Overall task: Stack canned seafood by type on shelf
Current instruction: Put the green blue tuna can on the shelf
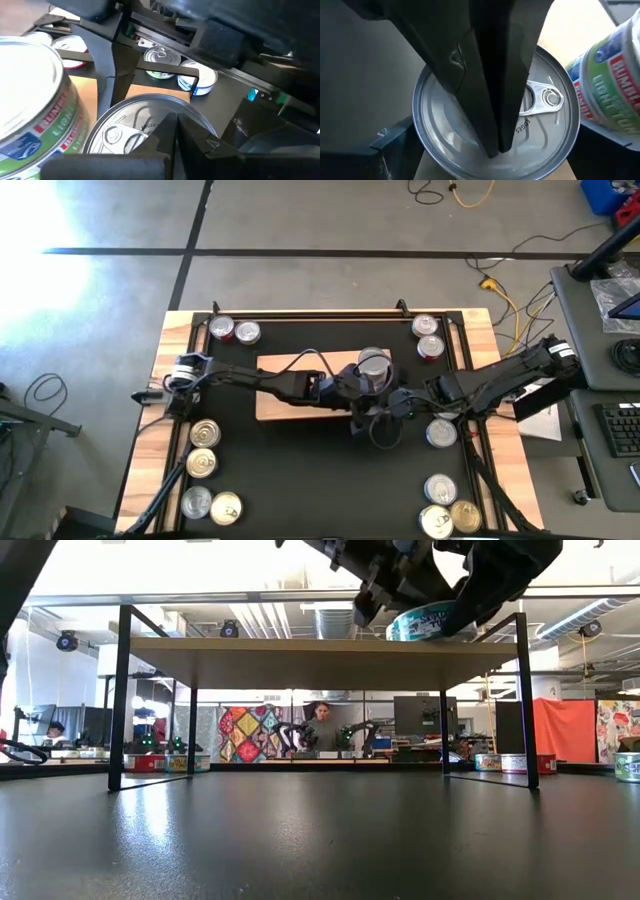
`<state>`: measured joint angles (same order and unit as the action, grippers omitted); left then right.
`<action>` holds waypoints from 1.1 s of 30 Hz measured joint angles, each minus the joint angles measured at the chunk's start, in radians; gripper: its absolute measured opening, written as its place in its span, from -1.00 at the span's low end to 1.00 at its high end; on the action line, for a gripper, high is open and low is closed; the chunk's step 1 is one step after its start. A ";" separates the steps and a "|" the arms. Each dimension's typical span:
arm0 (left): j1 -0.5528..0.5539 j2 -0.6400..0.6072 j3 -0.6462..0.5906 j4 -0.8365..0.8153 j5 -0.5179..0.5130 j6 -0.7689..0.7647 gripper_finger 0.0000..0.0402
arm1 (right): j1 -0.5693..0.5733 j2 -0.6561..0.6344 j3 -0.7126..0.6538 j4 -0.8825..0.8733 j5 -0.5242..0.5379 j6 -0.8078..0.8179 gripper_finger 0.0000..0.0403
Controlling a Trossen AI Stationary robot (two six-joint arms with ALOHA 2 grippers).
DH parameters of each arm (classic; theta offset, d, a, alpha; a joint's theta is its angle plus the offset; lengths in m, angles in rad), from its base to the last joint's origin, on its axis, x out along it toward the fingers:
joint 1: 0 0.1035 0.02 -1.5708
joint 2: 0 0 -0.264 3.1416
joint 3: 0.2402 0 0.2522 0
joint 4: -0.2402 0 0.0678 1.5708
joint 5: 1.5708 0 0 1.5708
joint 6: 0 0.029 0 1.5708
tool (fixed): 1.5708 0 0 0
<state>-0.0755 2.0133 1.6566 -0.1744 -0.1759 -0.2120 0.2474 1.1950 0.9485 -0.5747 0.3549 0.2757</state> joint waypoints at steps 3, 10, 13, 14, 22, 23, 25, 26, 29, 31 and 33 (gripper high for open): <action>0.004 0.004 0.000 -0.002 -0.014 -0.001 -1.00 | 0.001 0.000 0.005 -0.023 -0.014 0.010 0.93; 0.013 0.003 -0.005 0.001 -0.027 -0.010 -1.00 | 0.001 -0.001 0.061 -0.145 -0.012 -0.013 0.93; 0.013 0.002 -0.005 -0.001 -0.030 -0.011 -1.00 | 0.001 -0.001 0.080 -0.173 -0.015 -0.025 0.93; 0.013 0.002 -0.005 -0.001 -0.039 -0.011 -1.00 | 0.001 -0.001 0.086 -0.182 -0.015 -0.025 0.93; 0.018 0.002 -0.007 0.000 -0.045 -0.016 -1.00 | 0.001 -0.001 0.092 -0.201 -0.012 -0.026 0.93; 0.018 0.003 -0.007 0.000 -0.045 -0.016 -1.00 | 0.001 -0.001 0.088 -0.200 -0.011 -0.025 0.93; 0.018 0.006 -0.008 0.000 -0.046 -0.021 -1.00 | 0.002 -0.001 0.079 -0.196 -0.011 -0.012 0.93; 0.019 0.011 -0.008 0.002 -0.047 -0.026 -1.00 | 0.001 -0.001 0.074 -0.195 -0.011 -0.003 0.93; 0.019 0.028 -0.007 0.016 -0.049 -0.042 -1.00 | -0.004 -0.001 0.061 -0.193 -0.015 0.022 0.93; 0.019 0.049 -0.006 0.024 -0.049 -0.056 -1.00 | -0.004 -0.002 0.059 -0.197 -0.016 0.028 0.93; 0.020 0.064 -0.006 0.025 -0.038 -0.066 -1.00 | -0.004 -0.003 0.059 -0.198 -0.017 0.028 0.93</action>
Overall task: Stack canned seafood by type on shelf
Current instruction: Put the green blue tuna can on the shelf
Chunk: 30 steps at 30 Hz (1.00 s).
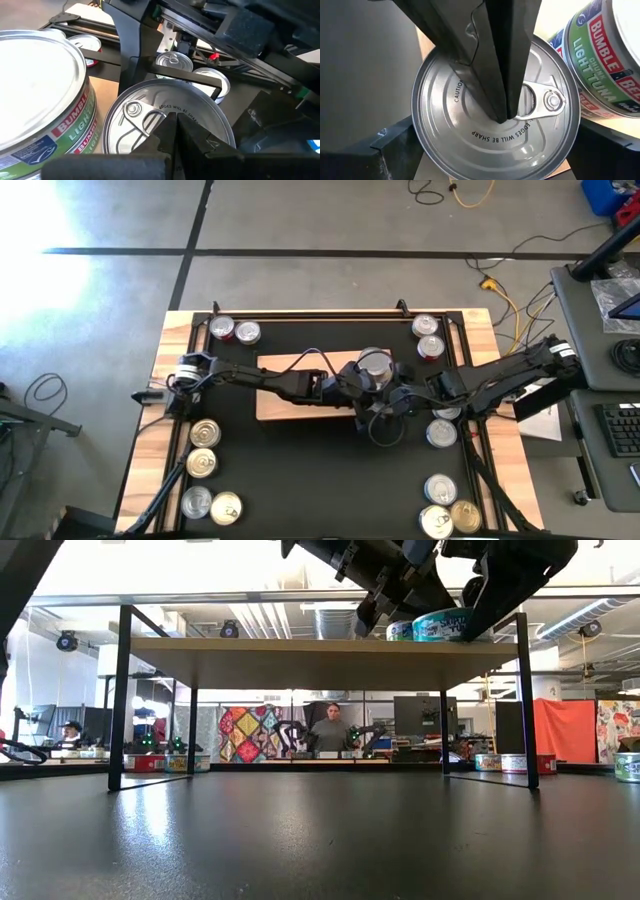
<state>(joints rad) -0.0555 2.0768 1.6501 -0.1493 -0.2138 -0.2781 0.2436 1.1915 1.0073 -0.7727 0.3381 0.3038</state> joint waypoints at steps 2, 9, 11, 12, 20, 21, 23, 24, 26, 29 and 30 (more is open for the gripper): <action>0.001 0.005 0.001 0.000 0.006 -0.001 -1.00 | 0.000 -0.002 0.001 -0.006 -0.006 -0.001 0.93; 0.000 0.012 0.005 -0.015 0.015 -0.001 -1.00 | 0.000 -0.010 0.027 -0.050 -0.017 -0.022 0.93; 0.000 0.012 0.006 -0.021 0.015 -0.001 -1.00 | 0.000 -0.010 0.042 -0.074 -0.018 -0.022 0.93; 0.000 0.012 0.006 -0.021 0.016 -0.001 -1.00 | 0.000 -0.010 0.048 -0.085 -0.022 -0.022 0.93; 0.000 0.011 0.005 -0.067 0.012 -0.003 -1.00 | 0.001 -0.017 0.067 -0.119 -0.062 0.001 0.93; 0.000 0.010 0.005 -0.067 0.011 -0.003 -1.00 | 0.001 -0.018 0.065 -0.119 -0.064 0.002 0.93; 0.000 0.010 0.005 -0.068 0.010 -0.002 -1.00 | 0.001 -0.017 0.052 -0.112 -0.060 0.001 0.93; 0.000 0.010 0.005 -0.068 0.009 -0.002 -1.00 | 0.001 -0.017 0.048 -0.110 -0.054 0.000 0.93; 0.000 0.010 0.005 -0.067 0.008 -0.002 -1.00 | 0.002 -0.019 0.047 -0.110 -0.049 0.000 0.93; 0.000 0.008 0.005 -0.069 0.006 -0.002 -1.00 | 0.002 -0.031 0.060 -0.122 -0.052 0.009 0.93; 0.000 0.006 0.005 -0.071 0.006 -0.003 -1.00 | 0.002 -0.040 0.070 -0.128 -0.052 0.009 0.93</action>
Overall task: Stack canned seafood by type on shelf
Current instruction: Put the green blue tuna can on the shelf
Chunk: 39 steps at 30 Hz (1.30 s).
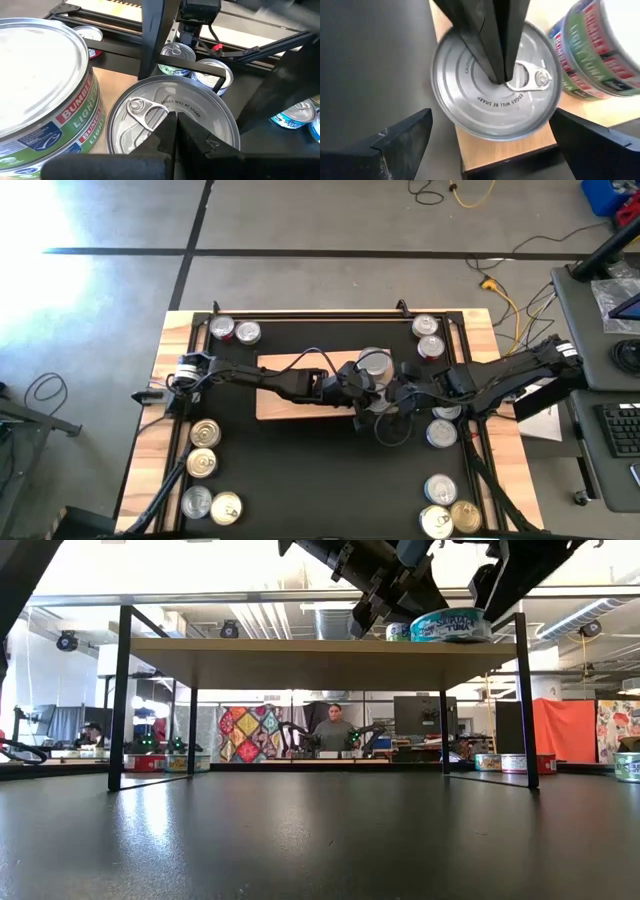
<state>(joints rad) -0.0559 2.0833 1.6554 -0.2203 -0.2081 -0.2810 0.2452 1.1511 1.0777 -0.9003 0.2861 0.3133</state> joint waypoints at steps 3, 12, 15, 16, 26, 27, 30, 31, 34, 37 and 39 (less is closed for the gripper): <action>0.002 -0.006 0.000 -0.009 -0.006 -0.009 -1.00 | 0.000 -0.021 0.044 -0.007 -0.001 0.001 0.93; 0.002 -0.029 -0.004 -0.034 -0.019 -0.007 -1.00 | 0.005 -0.040 0.151 -0.061 0.007 0.029 0.93; 0.002 -0.033 -0.005 -0.036 -0.021 0.006 -1.00 | 0.010 -0.040 0.160 -0.061 0.007 0.040 0.93; 0.003 -0.033 -0.005 -0.036 -0.021 0.008 -1.00 | 0.014 -0.040 0.160 -0.061 0.007 0.045 0.93; 0.026 -0.033 -0.006 -0.034 -0.017 0.032 -1.00 | 0.061 -0.037 0.157 -0.062 0.009 0.112 0.93; 0.026 -0.033 -0.006 -0.034 -0.018 0.032 -1.00 | 0.065 -0.037 0.157 -0.062 0.010 0.119 0.93; 0.026 -0.034 -0.006 -0.034 -0.018 0.025 -1.00 | 0.076 -0.037 0.156 -0.062 0.010 0.145 0.93; 0.026 -0.035 -0.006 -0.034 -0.018 0.015 -1.00 | 0.079 -0.037 0.156 -0.063 0.010 0.157 0.93; 0.026 -0.041 -0.006 -0.034 -0.018 0.007 -1.00 | 0.092 -0.037 0.156 -0.079 0.007 0.200 0.93; 0.026 -0.050 -0.007 -0.035 -0.013 0.010 -1.00 | 0.124 -0.037 0.155 -0.142 0.003 0.251 0.93; 0.026 -0.054 -0.007 -0.039 -0.012 0.012 -1.00 | 0.151 -0.037 0.153 -0.205 0.001 0.294 0.93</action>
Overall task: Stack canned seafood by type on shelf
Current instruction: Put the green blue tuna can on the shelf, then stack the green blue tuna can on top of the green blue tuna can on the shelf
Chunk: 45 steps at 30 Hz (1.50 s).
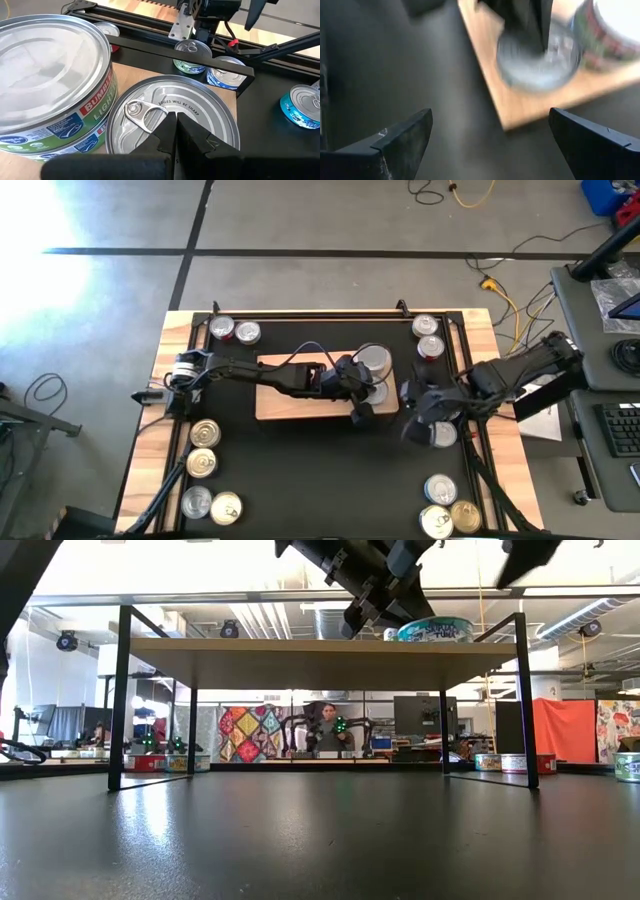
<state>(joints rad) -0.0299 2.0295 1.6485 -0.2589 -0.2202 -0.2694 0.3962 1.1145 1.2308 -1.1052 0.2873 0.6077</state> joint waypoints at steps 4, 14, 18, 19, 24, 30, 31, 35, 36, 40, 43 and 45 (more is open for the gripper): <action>0.001 -0.010 -0.001 -0.004 0.037 0.010 -0.97 | 0.077 -0.001 0.000 -0.164 -0.003 0.129 0.93; -0.004 -0.020 0.000 0.001 0.036 0.074 -0.68 | 0.299 0.000 -0.163 -0.217 -0.003 0.639 0.93; -0.013 -0.026 0.019 -0.015 0.029 0.098 -0.65 | 0.384 0.000 -0.261 -0.195 -0.053 0.849 0.93; -0.017 -0.029 0.024 -0.021 0.020 0.107 -0.64 | 0.411 0.000 -0.284 -0.175 -0.064 0.878 0.93; -0.045 -0.059 0.035 -0.044 0.012 0.150 -0.64 | 0.520 0.005 -0.387 0.057 -0.125 0.972 0.93; -0.112 -0.097 0.038 -0.089 -0.061 0.185 -0.64 | 0.580 0.135 -0.431 0.273 -0.167 1.106 0.93; -0.123 -0.103 0.038 -0.092 -0.075 0.191 -0.64 | 0.582 0.168 -0.424 0.281 -0.183 1.125 0.93; -0.156 -0.129 0.038 -0.115 -0.087 0.191 -0.64 | 0.581 0.282 -0.355 0.260 -0.307 1.174 0.93; -0.164 -0.133 0.038 -0.124 -0.095 0.193 -0.64 | 0.582 0.304 -0.325 0.243 -0.325 1.181 0.93; -0.202 -0.145 0.038 -0.159 -0.213 0.206 -0.64 | 0.590 0.380 -0.180 0.102 -0.339 1.207 0.93; -0.231 -0.159 0.038 -0.175 -0.274 0.226 -0.64 | 0.594 0.433 -0.085 -0.009 -0.339 1.228 0.93; -0.246 -0.166 0.038 -0.182 -0.269 0.230 -0.64 | 0.597 0.467 -0.048 -0.054 -0.340 1.237 0.93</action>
<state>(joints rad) -0.2760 1.8640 1.6864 -0.4410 -0.4888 -0.0396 0.9928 1.5818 1.1831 -1.1597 -0.0529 1.8444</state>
